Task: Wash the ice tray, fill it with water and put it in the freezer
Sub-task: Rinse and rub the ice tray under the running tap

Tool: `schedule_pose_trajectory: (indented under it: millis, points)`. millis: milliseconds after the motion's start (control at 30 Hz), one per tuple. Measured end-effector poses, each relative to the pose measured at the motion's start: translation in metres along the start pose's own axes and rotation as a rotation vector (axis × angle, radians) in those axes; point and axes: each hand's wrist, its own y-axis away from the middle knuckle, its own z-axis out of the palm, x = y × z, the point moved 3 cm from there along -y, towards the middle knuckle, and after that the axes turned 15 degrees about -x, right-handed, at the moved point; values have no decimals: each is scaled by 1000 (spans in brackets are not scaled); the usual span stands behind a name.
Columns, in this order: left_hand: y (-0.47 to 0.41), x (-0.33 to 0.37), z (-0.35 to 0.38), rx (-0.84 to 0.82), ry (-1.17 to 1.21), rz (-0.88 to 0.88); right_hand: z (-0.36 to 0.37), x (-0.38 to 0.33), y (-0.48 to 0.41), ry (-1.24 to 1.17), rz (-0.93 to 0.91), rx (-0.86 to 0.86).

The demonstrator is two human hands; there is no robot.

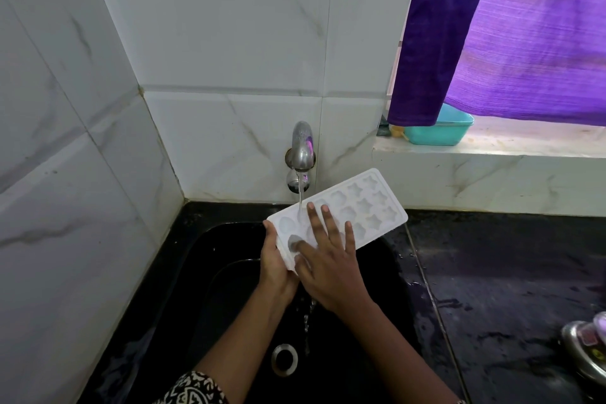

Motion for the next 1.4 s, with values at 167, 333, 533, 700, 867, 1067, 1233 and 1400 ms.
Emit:
schedule_pose_trajectory:
  millis: [167,333,533,700,867,1067,1233,1400]
  points:
    - [-2,-2,3,-31,10,9,2,-6,1,19,36,-10]
    - [-3,-3,3,2,-9,21,-4,0,-1,36,47,-3]
    - [-2,8,8,-13,-42,47,1,-19,3,132,103,61]
    - [4,-1,7,-45,14,13,2,-20,11,19,120,-36]
    - [3,-6,-4,86,-54,23,-5,-10,37,-133,154,86]
    - [-5,6,-1,104,-40,54,5,-5,31,-99,75,-25]
    - [-4,12,2,91,-29,61,11,-10,17,-59,33,-60]
    - [-4,13,-1,79,-21,105,4,-11,11,6,26,-26]
